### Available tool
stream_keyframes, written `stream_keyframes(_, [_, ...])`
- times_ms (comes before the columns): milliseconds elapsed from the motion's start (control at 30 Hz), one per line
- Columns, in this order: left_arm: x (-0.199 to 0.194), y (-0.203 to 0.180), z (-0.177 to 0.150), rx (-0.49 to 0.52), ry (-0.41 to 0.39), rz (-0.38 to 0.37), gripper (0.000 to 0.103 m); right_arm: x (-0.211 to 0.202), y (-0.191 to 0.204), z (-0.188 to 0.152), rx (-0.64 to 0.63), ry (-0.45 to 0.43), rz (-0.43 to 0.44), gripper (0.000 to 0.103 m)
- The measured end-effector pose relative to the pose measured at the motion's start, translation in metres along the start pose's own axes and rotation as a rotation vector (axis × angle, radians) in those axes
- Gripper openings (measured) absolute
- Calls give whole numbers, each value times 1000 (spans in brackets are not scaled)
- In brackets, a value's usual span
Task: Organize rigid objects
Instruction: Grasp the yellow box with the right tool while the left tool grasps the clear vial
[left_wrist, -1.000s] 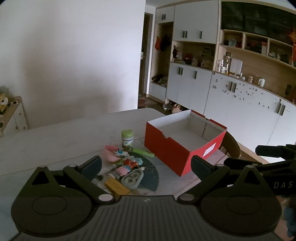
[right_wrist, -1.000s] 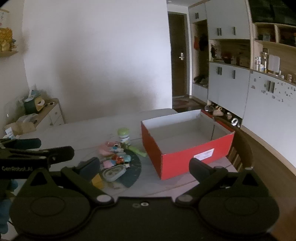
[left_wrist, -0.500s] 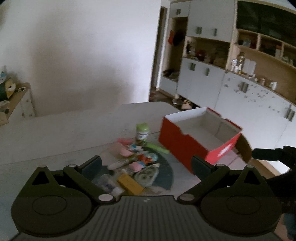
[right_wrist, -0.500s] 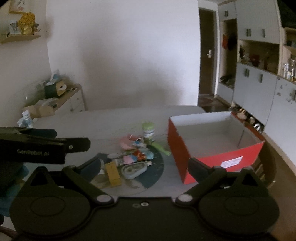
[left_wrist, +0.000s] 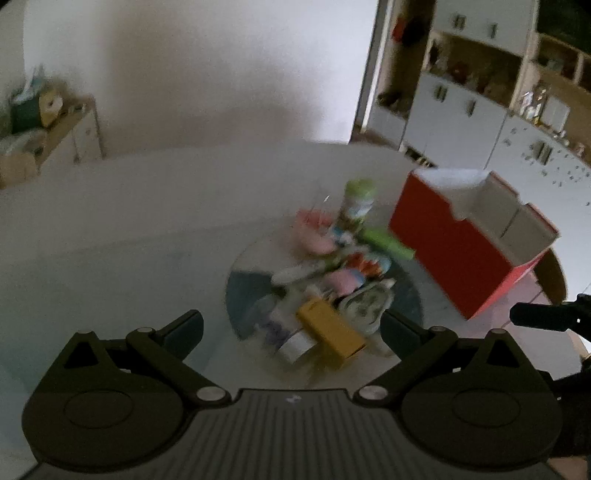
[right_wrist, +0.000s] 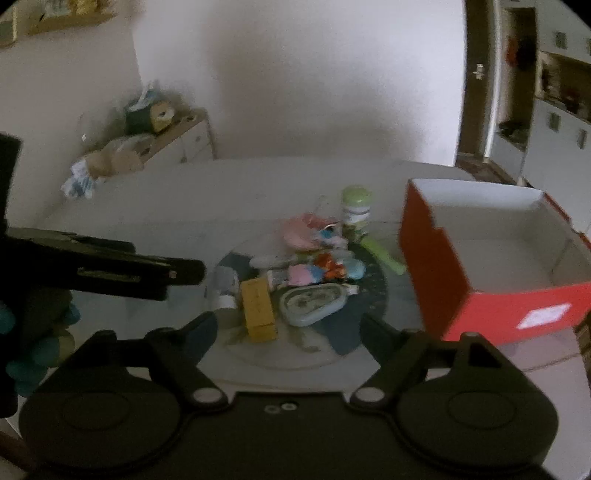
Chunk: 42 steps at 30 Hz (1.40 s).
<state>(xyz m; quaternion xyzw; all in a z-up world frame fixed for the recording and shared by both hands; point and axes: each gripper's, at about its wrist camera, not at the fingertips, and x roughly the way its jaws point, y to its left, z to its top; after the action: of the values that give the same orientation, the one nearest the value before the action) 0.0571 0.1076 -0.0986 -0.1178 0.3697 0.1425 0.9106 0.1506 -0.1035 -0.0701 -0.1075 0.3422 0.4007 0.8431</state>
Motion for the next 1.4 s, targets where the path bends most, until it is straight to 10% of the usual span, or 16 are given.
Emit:
stream_keyframes(433, [61,9,-1,-43,132,125,95,68,20,0,-130,98,30,63])
stream_keyframes(1400, [110,22,2,-78,239,113,46,135,37,0,-248,184,11,30])
